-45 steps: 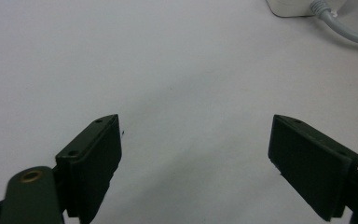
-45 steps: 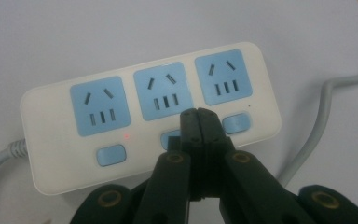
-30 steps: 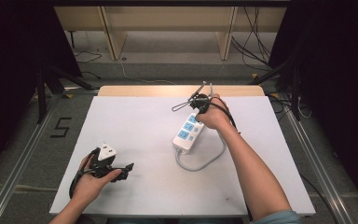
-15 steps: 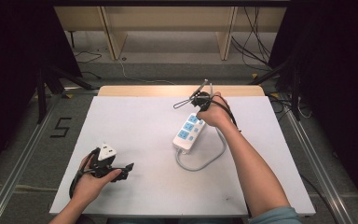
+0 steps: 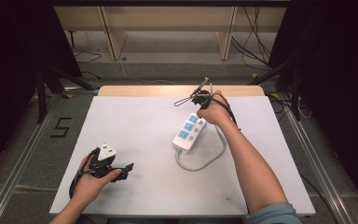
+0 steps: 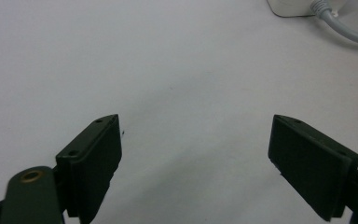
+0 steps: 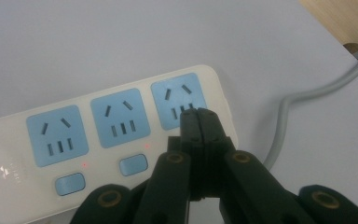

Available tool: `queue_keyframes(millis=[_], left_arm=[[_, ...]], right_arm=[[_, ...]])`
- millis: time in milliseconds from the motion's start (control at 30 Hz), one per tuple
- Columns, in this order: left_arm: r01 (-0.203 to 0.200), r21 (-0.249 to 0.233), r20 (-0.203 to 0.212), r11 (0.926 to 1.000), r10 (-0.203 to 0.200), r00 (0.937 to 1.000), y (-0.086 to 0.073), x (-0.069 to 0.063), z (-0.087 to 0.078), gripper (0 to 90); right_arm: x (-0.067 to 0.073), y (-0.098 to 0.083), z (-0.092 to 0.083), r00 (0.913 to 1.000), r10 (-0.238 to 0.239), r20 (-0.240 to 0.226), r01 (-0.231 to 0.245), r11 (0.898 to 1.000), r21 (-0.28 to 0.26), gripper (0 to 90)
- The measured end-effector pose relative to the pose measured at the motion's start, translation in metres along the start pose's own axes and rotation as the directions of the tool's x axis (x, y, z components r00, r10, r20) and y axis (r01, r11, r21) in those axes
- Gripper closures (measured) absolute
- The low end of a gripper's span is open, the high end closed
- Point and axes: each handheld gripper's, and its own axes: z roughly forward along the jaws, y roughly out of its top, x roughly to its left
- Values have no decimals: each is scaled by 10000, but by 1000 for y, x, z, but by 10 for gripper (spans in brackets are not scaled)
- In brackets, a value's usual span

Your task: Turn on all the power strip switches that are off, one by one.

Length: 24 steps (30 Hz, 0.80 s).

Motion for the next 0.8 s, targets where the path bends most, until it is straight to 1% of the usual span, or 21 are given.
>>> queue_keyframes(millis=[433, 800], left_arm=[[13, -3, 3, 10000, -13, 10000, 0, 0, 0, 172], [5, 2, 5, 10000, -5, 10000, 0, 0, 0, 172]], right_arm=[[-6, -1, 6, 9997, 262, -32, -261, 9996, 75, 900], [-7, -1, 12, 9996, 279, -74, -277, 9994, 227, 900]])
